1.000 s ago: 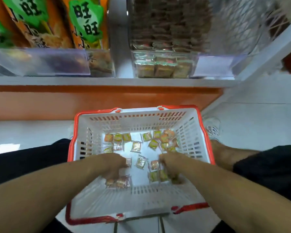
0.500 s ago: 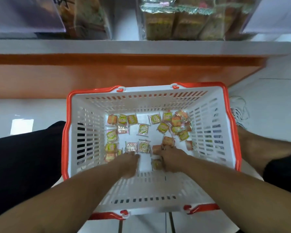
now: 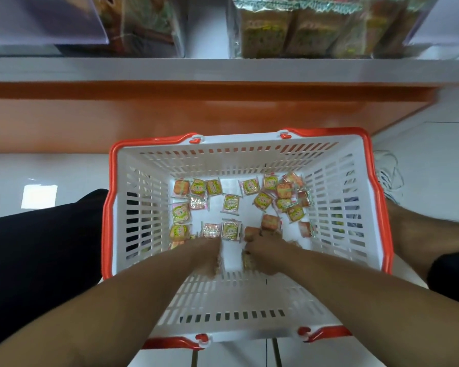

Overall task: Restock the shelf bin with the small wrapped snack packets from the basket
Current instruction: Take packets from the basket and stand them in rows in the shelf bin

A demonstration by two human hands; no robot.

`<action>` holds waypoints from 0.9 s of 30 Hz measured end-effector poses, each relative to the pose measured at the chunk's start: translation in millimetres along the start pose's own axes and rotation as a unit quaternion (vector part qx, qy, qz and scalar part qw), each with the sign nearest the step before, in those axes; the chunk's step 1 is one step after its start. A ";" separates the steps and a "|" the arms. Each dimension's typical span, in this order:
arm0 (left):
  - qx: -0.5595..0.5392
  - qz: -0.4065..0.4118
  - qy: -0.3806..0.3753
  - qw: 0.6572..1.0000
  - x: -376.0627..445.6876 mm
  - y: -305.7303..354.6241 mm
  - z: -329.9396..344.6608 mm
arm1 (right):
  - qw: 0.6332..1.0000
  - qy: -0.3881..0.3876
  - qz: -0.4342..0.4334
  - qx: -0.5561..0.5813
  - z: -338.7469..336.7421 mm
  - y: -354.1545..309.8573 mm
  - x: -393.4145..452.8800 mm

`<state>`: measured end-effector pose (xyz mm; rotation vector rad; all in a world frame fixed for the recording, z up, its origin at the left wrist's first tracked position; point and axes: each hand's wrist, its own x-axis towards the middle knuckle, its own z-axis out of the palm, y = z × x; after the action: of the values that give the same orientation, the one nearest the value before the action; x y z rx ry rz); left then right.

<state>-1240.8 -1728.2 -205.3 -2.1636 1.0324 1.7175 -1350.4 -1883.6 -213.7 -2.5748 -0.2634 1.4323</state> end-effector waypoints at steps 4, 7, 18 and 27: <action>-0.009 -0.005 -0.010 1.000 4.2 -1.2 7.1 | 0.994 -0.004 0.034 0.107 0.2 1.7 4.3; -0.071 -0.019 0.004 0.997 8.5 1.1 2.9 | 0.984 0.002 0.037 0.176 -4.0 1.8 1.2; -0.443 -0.006 0.010 0.897 -21.6 17.4 -55.9 | 0.960 -0.050 0.066 0.267 -88.7 19.4 -35.6; -0.544 0.187 -0.044 0.817 -164.2 73.8 -190.1 | 0.968 -0.009 0.094 0.233 -257.9 13.3 -203.8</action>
<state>-1152.4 -1820.9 23.0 -2.4448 0.4419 3.1231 -1235.7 -1964.8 83.8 -2.2445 0.2917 1.3745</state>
